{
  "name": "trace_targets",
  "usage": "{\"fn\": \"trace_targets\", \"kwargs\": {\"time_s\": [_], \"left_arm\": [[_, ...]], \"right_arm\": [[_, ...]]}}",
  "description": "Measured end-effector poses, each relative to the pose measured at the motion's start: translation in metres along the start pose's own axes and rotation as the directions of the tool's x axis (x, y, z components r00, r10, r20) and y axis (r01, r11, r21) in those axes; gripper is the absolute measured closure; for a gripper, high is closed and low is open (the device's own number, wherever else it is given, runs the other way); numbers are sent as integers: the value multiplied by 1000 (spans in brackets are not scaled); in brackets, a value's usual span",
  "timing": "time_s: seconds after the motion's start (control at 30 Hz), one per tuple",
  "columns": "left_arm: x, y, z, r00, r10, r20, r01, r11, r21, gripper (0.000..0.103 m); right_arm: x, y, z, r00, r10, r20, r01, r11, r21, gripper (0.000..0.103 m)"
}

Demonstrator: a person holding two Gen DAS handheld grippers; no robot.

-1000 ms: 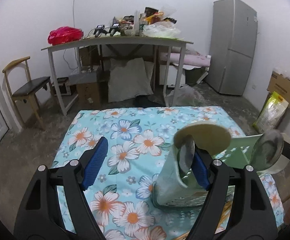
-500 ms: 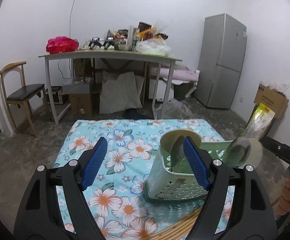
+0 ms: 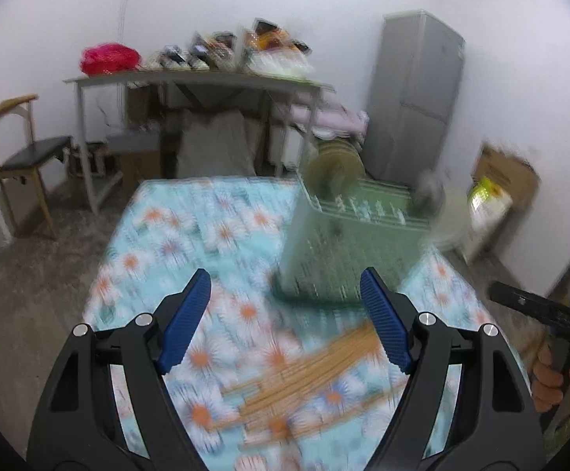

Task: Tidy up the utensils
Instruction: 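Grasp one wooden chopstick with the left gripper while the right gripper reaches the chopsticks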

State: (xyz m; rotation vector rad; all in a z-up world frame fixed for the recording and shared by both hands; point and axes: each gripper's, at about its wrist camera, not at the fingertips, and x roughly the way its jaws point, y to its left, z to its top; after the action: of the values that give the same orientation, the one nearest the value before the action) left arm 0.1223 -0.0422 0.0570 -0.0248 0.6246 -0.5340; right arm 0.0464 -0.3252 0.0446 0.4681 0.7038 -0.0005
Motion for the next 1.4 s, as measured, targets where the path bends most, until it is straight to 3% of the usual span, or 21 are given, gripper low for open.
{"fn": "trace_targets", "kwargs": {"time_s": [0.13, 0.27, 0.4, 0.57, 0.63, 0.7, 0.8, 0.83, 1.0, 1.23, 1.4], "left_arm": [[13, -22, -32, 989, -83, -119, 94, 991, 92, 29], [28, -50, -52, 971, -148, -188, 186, 961, 206, 29], [47, -81, -71, 952, -161, -260, 251, 898, 363, 31], [66, -120, -90, 928, -153, -341, 324, 784, 529, 42], [77, -129, -94, 914, -145, -378, 349, 755, 555, 50], [88, -133, -96, 899, -142, -414, 372, 744, 555, 58], [96, -137, -95, 879, -167, -447, 409, 747, 525, 73], [96, -139, -94, 871, -176, -459, 422, 747, 514, 83], [91, -139, -96, 859, -181, -480, 437, 748, 500, 93], [79, -118, -95, 847, -171, -504, 399, 831, 388, 98], [68, -97, -97, 849, -157, -504, 351, 881, 317, 98]], "right_arm": [[15, -13, -26, 994, -40, -100, 47, 997, 65, 37], [33, -27, -37, 974, -95, -203, 116, 989, 92, 37], [44, -36, -39, 963, -93, -252, 129, 983, 129, 37], [47, -40, -38, 963, -84, -257, 123, 983, 139, 37], [47, -42, -36, 963, -80, -259, 120, 982, 143, 37], [47, -43, -36, 963, -75, -257, 116, 982, 147, 37], [46, -45, -35, 965, -68, -253, 111, 981, 157, 37], [45, -46, -35, 966, -67, -251, 109, 981, 160, 37], [41, -50, -35, 968, -60, -245, 105, 979, 175, 37], [41, -46, -35, 969, 4, -247, 50, 976, 211, 37], [56, -31, -33, 959, 125, -253, -54, 961, 272, 37]]}}
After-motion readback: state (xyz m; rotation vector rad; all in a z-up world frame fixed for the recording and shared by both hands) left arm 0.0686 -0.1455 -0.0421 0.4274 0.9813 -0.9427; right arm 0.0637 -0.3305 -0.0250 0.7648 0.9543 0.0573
